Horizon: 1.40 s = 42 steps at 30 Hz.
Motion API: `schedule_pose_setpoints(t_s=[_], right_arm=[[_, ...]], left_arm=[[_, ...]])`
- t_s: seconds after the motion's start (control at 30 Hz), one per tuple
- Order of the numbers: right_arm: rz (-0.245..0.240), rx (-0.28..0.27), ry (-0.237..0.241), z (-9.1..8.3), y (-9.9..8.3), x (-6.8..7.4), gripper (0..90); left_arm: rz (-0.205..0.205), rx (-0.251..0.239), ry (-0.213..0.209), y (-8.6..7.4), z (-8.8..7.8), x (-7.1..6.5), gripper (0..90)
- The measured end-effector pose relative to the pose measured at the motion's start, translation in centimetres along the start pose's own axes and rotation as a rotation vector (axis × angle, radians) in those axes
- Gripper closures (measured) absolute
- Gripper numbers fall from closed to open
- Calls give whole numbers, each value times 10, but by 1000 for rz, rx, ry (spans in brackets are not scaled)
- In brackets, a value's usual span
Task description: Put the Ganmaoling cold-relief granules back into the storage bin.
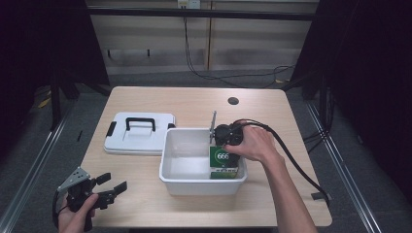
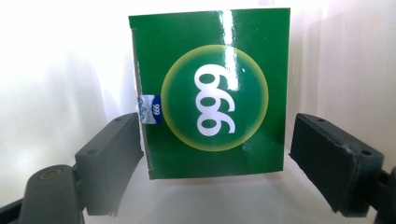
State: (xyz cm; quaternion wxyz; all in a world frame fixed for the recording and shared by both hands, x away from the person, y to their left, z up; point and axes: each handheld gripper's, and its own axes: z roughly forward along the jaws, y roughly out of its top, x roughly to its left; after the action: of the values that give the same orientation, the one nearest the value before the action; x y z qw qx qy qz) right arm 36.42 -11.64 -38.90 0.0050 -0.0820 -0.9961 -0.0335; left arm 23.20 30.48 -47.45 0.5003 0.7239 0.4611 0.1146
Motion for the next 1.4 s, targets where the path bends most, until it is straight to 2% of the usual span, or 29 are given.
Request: schedule_pose_setpoints(t_s=[0.2,0.3,0.33,0.37,0.43,0.5,0.7,0.83,0.97,1.2,1.3,1.4], right_arm=[[9,-29,15,-2,-4,-1,158],[25,-75,38,-3,-8,-3,160],[11,-97,35,-3,-10,-4,161],[25,-101,33,-4,-11,-4,161],[16,-119,43,-5,-13,-4,162],[30,-134,42,-7,-14,-2,162],[46,-195,38,-14,-22,0,161],[66,-273,30,-20,-28,1,163],[90,-282,15,-24,-31,2,166],[132,-386,-10,-25,-46,5,172],[171,-408,5,-26,-53,6,175],[185,-432,-5,-26,-59,8,175]], left_arm=[[-10,2,2,0,1,0,178],[-10,0,4,-1,0,1,178],[-9,0,4,-1,0,1,178],[-5,0,3,-1,0,1,178],[-4,5,-1,0,2,0,178],[1,6,-1,0,3,0,178],[-9,-2,-2,-1,1,0,177],[-5,-2,-4,0,0,0,178],[-8,1,-4,0,1,0,178],[-7,-2,0,-1,0,0,178],[-7,1,-2,-1,1,0,178],[-5,2,-3,-1,1,0,178]])
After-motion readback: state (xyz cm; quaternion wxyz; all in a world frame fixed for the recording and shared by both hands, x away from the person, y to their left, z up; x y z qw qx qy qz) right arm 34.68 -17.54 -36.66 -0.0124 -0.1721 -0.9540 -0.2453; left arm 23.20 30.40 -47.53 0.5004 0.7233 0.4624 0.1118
